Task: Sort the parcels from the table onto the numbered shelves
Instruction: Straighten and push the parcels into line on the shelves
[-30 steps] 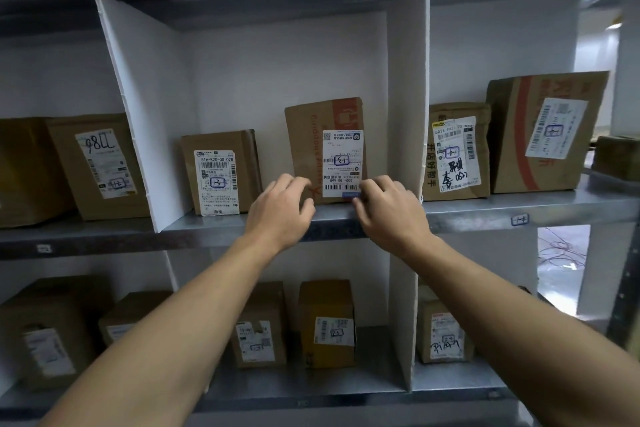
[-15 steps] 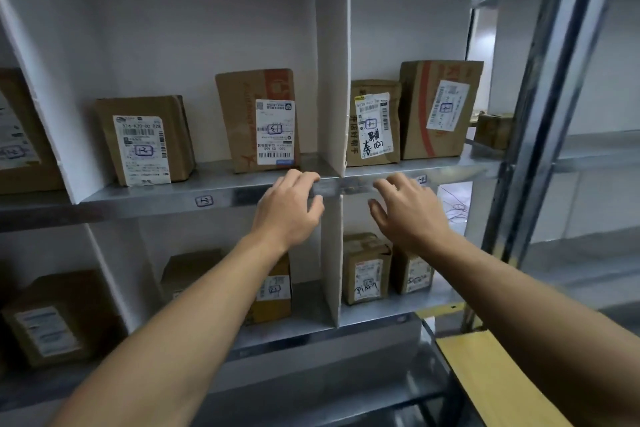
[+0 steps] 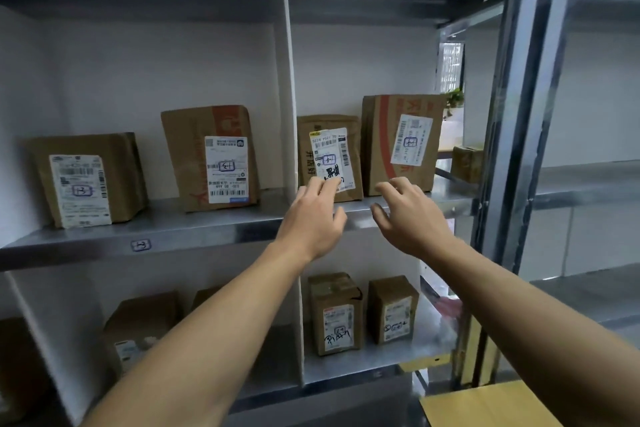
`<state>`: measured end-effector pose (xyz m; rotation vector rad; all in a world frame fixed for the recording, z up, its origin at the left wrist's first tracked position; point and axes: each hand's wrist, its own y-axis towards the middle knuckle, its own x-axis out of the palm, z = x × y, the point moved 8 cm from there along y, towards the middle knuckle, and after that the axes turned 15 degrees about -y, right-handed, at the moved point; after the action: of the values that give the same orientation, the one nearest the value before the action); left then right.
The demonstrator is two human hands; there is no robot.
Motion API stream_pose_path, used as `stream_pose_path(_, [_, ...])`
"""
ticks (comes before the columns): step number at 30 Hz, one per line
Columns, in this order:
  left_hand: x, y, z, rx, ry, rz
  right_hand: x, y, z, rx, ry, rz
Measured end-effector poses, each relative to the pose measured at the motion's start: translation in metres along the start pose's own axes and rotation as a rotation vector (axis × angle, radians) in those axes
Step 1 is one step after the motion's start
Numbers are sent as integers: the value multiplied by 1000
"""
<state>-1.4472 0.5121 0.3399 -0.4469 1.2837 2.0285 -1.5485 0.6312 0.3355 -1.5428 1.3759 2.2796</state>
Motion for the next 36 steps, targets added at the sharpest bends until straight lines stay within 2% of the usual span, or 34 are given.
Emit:
stream_pose_path(7, [16, 20, -24, -207, 22, 144, 25, 46, -3, -67, 285, -8])
stream_pose_path(15, [23, 32, -33, -367, 85, 155, 51, 67, -5, -53, 403, -44])
stream_pose_path(31, [28, 46, -46, -437, 92, 187, 68, 80, 1, -70, 438, -74])
stream_pose_path(34, [28, 45, -42, -392, 95, 229, 63, 77, 8, -68, 449, -28])
stream_pose_path(36, [29, 48, -32, -294, 100, 246, 58, 75, 20, -48, 438, 17])
